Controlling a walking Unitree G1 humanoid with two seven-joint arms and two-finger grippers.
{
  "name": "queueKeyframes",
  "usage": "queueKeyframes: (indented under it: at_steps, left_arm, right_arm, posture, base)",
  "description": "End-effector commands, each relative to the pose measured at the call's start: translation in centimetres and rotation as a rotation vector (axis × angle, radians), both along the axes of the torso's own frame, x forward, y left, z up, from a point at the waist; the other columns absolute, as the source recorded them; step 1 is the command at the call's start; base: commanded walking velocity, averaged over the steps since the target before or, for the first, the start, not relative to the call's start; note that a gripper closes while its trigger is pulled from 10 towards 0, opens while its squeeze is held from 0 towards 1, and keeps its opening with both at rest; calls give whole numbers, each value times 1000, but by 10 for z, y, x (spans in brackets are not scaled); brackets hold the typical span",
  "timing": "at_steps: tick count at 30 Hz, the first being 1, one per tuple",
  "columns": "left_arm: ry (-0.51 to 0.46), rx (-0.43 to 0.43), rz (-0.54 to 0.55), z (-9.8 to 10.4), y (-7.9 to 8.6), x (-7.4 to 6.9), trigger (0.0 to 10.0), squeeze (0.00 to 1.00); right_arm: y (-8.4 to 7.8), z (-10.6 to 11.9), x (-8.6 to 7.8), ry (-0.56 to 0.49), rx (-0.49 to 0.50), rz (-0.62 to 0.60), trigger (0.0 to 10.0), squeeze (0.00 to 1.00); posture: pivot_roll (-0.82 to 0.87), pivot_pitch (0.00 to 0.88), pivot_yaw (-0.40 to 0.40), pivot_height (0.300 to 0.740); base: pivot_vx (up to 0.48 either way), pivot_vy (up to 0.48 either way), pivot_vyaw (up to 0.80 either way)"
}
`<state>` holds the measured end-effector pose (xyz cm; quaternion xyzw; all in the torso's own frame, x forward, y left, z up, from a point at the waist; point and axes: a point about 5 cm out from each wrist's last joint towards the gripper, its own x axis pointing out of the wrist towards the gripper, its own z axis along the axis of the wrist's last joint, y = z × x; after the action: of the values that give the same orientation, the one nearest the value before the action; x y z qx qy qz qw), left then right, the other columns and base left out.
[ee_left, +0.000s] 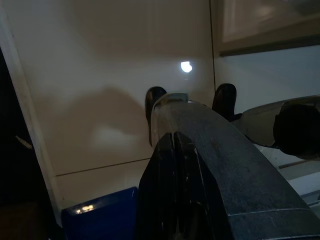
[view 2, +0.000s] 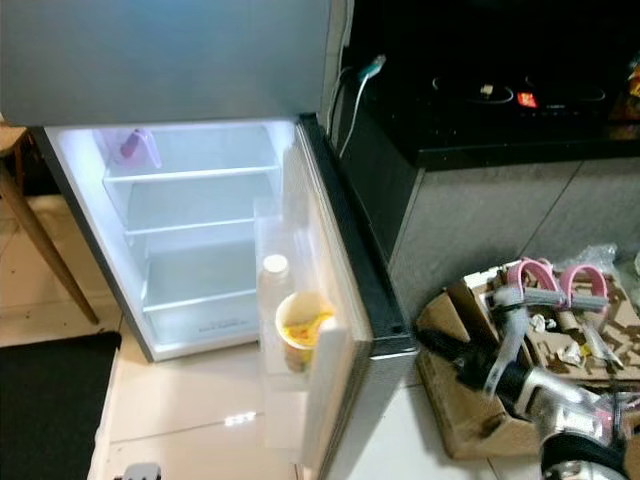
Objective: Restocking fridge
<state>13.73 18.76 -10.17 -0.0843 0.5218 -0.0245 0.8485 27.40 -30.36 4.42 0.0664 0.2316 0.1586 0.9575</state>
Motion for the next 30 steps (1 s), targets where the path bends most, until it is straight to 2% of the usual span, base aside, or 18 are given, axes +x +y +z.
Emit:
queueKeyframes:
  at_steps: [1, 4, 6, 7, 8, 10, 11, 13, 15, 18, 19, 22, 30]
  left_arm:
    - [25, 6, 3, -2, 3, -7, 10000, 0]
    - [24, 9, -1, -2, 4, -6, 10000, 0]
    - [24, 9, -3, -2, 4, -6, 10000, 0]
    - [23, 11, -5, -1, 4, -5, 10000, 0]
    - [23, 11, -5, -1, 4, -5, 10000, 0]
    - [21, 10, -6, -1, 4, -4, 10000, 0]
    - [21, 10, -6, -1, 4, -4, 10000, 0]
    - [19, 9, -6, -1, 3, -4, 10000, 0]
    - [19, 9, -6, -1, 3, -4, 10000, 0]
    - [23, 5, -7, -2, 1, -5, 10000, 0]
    - [23, 5, -7, -2, 1, -5, 10000, 0]
    - [25, 1, -6, -2, 0, -6, 10000, 0]
    - [25, 4, -4, -2, 1, -6, 10000, 0]
  right_arm:
    - [-7, -18, -13, 76, -89, -148, 10000, 0]
    - [-3, -41, -32, 157, -100, -237, 10000, 0]
    - [0, -47, -36, 182, -104, -247, 10000, 0]
    - [10, -62, -46, 230, -122, -253, 10000, 0]
    - [10, -62, -46, 230, -122, -253, 10000, 0]
    - [20, -79, -60, 295, -142, -277, 10000, 0]
    - [20, -79, -60, 295, -142, -277, 10000, 0]
    - [27, -94, -76, 373, -165, -310, 10000, 0]
    - [27, -94, -76, 373, -165, -310, 10000, 0]
    - [33, -115, -110, 514, -242, -326, 10000, 0]
    - [33, -115, -110, 514, -242, -326, 10000, 0]
    - [33, -127, -136, 593, -277, -369, 10000, 0]
    - [27, -128, -144, 607, -277, -443, 10000, 0]
  posture:
    - [-50, 21, -27, 740]
    - [-51, 16, -26, 740]
    - [-51, 16, -26, 740]
    - [-51, 16, -26, 740]
    - [-51, 16, -26, 740]
    - [-49, 15, -23, 740]
    - [-49, 15, -23, 740]
    - [-49, 15, -20, 740]
    - [-49, 15, -20, 740]
    - [-48, 12, -18, 740]
    - [-48, 12, -18, 740]
    - [-47, 12, -18, 740]
    - [-51, 14, -19, 740]
  base:
    - [0, 0, 0]
    - [0, 0, 250]
    - [0, 0, 750]
    - [0, 0, 700]
    - [0, 0, 700]
    - [0, 0, 681]
    - [0, 0, 675]
    - [0, 0, 675]
    - [0, 0, 675]
    - [0, 0, 677]
    - [0, 0, 681]
    - [0, 0, 675]
    - [0, 0, 677]
